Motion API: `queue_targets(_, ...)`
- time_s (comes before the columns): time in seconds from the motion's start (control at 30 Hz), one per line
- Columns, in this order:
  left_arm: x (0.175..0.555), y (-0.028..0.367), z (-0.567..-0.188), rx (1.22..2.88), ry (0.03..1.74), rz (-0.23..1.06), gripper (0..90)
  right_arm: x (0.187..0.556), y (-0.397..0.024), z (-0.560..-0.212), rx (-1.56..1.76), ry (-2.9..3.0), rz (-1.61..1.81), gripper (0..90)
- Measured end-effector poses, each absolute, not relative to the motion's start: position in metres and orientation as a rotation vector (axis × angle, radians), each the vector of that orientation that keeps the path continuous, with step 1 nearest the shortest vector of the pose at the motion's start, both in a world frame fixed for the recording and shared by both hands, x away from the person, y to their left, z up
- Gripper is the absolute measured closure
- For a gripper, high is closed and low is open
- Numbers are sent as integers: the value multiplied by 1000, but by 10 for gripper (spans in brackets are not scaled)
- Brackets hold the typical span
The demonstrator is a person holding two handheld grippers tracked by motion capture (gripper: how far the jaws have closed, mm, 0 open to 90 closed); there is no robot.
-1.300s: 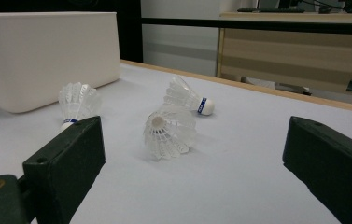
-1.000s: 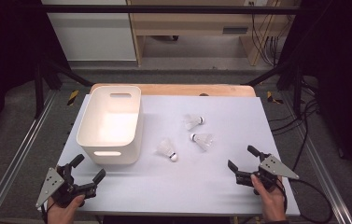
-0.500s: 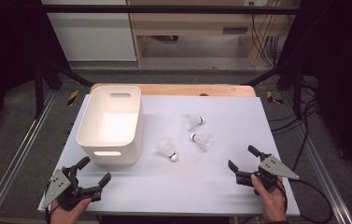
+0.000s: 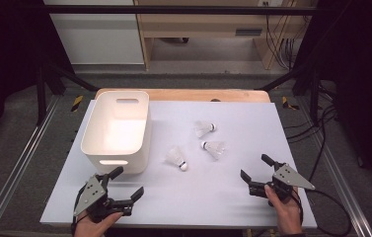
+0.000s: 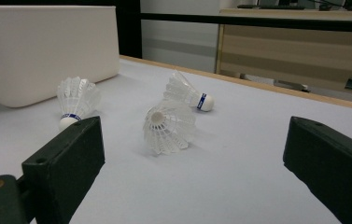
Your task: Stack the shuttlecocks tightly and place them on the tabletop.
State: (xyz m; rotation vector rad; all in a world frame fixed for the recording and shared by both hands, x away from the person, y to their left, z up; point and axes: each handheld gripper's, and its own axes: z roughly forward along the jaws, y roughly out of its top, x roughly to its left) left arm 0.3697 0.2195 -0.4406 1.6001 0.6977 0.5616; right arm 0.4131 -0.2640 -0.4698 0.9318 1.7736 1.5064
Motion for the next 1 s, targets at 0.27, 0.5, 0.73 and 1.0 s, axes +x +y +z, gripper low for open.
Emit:
queue_targets(0.27, 388, 177, -439, 1680, 724, 544, 65, 413, -263, -469, 930, 1773, 1524, 54)
queue_targets(0.5, 393, 148, -442, 1752, 765, 540, 134, 414, -269, -469, 933, 1757, 1537, 54)
queue_targets(0.73, 396, 136, -444, 1808, 776, 537, 263, 415, -272, -469, 951, 1744, 1545, 54)
queue_targets(1.0, 395, 131, -444, 1851, 787, 551, 395, 416, -269, -470, 955, 1756, 1545, 53)
